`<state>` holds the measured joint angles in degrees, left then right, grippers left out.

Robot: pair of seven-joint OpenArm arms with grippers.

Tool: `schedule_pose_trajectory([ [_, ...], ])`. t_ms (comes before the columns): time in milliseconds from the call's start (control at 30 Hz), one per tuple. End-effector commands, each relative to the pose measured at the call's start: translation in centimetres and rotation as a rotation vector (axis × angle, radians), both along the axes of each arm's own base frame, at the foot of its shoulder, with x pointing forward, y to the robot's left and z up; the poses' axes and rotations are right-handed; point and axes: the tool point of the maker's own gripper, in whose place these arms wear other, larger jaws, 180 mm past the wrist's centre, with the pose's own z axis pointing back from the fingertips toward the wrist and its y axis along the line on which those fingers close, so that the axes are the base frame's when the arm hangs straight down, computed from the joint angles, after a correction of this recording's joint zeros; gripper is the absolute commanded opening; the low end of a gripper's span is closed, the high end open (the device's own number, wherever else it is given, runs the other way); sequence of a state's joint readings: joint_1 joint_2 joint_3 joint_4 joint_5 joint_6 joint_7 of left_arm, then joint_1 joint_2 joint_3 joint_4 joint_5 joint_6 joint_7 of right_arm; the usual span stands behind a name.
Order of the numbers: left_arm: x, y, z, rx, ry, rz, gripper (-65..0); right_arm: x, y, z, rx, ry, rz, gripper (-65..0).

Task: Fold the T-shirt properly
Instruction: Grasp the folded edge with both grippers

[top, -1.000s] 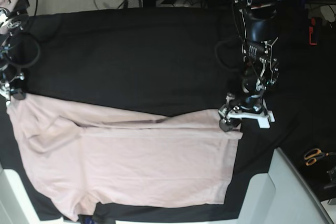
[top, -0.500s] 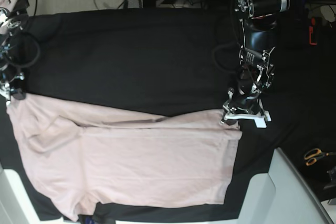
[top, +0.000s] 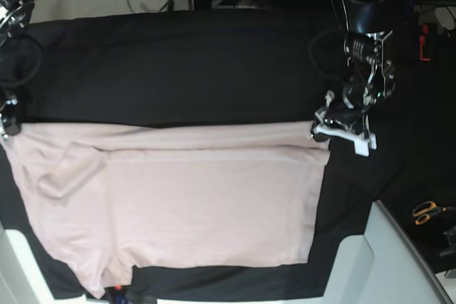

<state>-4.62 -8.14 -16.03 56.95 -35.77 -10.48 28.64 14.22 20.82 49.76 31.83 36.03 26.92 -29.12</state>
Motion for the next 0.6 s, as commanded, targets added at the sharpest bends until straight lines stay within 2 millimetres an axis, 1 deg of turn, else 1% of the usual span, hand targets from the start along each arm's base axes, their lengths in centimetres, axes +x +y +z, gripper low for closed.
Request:
schedule_pose_trajectory([
  [0,0.0,1.1,0.5,0.037,-0.002,0.007,-65.0,0.8,-2.3,2.1,-0.048,-0.046,-0.022,-64.4],
  [67,-0.6,1.2,0.7,0.046,-0.008,0.005,-65.0,0.3,-2.3,1.9,-0.046,-0.03,-0.012,-64.4],
  [100,-0.9,1.4,0.7,0.051,-0.008,0.006,-65.0,0.3,-2.5,2.2,-0.059,-0.033,-0.007,-64.4],
  [233,-1.4,1.6,1.4,0.07,-0.027,-0.002,-65.0,-0.8,-3.7,3.1,-0.128,-0.031,0.002,-64.4],
  [300,-1.8,2.7,1.7,0.101,-0.021,0.011,-65.0,-1.1,-3.9,3.1,-0.135,-0.026,0.001,-64.4],
  [400,-2.1,3.2,2.2,0.123,-0.027,0.007,-65.0,-2.0,-3.9,2.5,-0.135,-0.004,0.004,-64.4],
  [467,-2.2,3.4,2.5,0.129,-0.035,0.01,-65.0,-2.3,-3.7,2.2,-0.126,0.01,0.013,-64.4],
  [567,-3.1,3.3,2.5,0.134,-0.027,0.002,-65.0,-2.9,-3.4,1.7,-0.118,0.026,0.02,-64.4],
])
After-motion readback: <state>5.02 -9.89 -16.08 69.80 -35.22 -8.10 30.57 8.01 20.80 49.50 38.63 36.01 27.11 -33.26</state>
